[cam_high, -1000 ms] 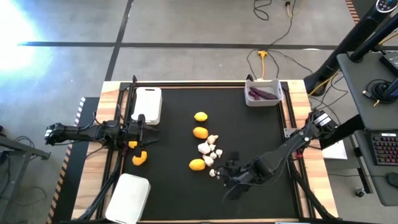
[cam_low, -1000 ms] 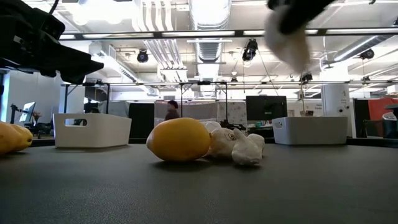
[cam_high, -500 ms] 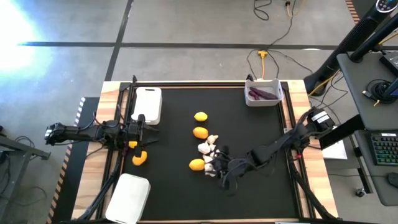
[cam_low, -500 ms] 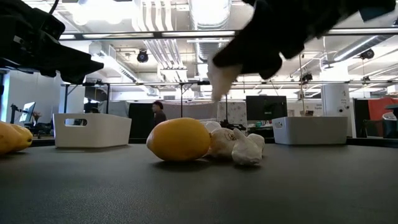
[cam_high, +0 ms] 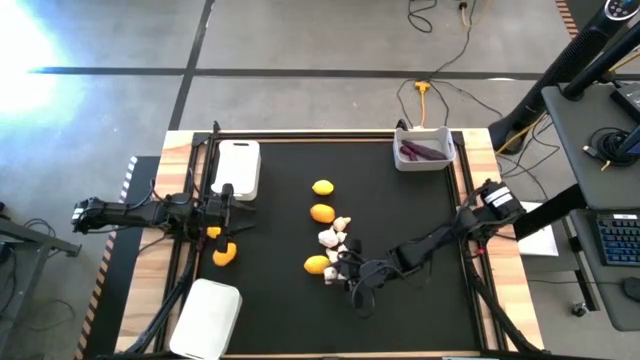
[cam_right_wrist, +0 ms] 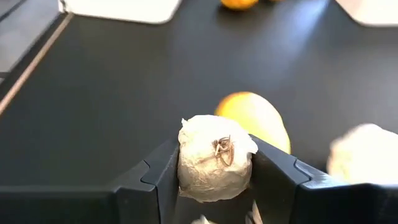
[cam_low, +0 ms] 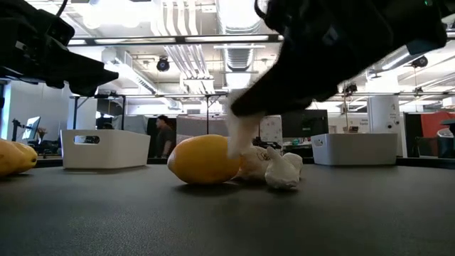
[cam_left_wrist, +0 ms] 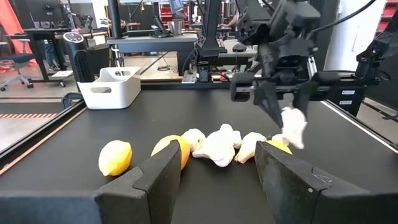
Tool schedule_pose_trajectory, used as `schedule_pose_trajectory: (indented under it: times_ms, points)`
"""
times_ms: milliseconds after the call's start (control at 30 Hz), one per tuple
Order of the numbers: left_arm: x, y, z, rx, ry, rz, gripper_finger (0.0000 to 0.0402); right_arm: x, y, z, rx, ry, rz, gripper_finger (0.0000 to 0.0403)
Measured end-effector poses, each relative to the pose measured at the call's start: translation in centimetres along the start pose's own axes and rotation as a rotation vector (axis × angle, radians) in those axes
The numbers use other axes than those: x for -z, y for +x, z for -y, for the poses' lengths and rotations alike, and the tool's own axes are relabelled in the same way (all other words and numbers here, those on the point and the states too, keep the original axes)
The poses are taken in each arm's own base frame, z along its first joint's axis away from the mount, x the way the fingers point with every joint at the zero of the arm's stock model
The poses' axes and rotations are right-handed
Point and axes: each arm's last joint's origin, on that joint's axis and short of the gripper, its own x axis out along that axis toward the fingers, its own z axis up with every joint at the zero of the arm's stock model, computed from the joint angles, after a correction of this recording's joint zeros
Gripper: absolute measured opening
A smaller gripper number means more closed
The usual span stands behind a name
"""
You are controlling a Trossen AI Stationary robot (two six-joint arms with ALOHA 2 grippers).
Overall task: Sort produce into baskets
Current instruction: Move the big garlic to the bottom of the table, then put the big garlic into the bottom white bin
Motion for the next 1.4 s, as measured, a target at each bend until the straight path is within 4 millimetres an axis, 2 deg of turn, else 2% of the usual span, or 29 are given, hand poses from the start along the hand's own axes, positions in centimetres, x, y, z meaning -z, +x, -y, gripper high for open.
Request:
schedule_pose_trajectory:
  times_ms: [167,467,733,900,1000,1067,1233,1400]
  points:
    - [0.0,0.0,0.0,0.0,0.0,-0.002,0.019,-1.1,0.9,-1.2,-0.022,-0.036,0.033,0.0161]
    - [0.0,0.0,0.0,0.0,0.001,-0.005,0.019,-0.3,3.4,-2.4,-0.015,-0.085,-0.021,0.0167]
    - [0.0,0.0,0.0,0.0,0.0,-0.002,0.019,-1.3,5.6,-3.2,-0.013,-0.108,0.0,0.019]
    - [-1.0,0.0,-0.1,-0.013,-0.202,0.108,0.019,-1.0,5.9,-3.3,-0.008,-0.144,-0.031,0.022]
    - [-2.3,-0.2,-0.2,-0.019,-0.291,0.247,0.019,-1.1,5.6,-3.2,-0.008,-0.175,-0.036,0.0241]
    - [-2.9,-0.3,-0.2,-0.005,-0.32,0.306,0.019,-2.1,4.7,-3.4,-0.016,-0.226,-0.023,0.0254]
    - [-3.2,-0.2,0.2,0.114,-0.38,0.329,0.019,-5.9,1.3,-3.3,-0.028,-0.333,0.026,0.0272]
    - [-4.6,-0.2,0.8,0.232,-0.354,0.479,0.019,-8.6,-2.0,-2.4,-0.019,-0.365,0.076,0.0273]
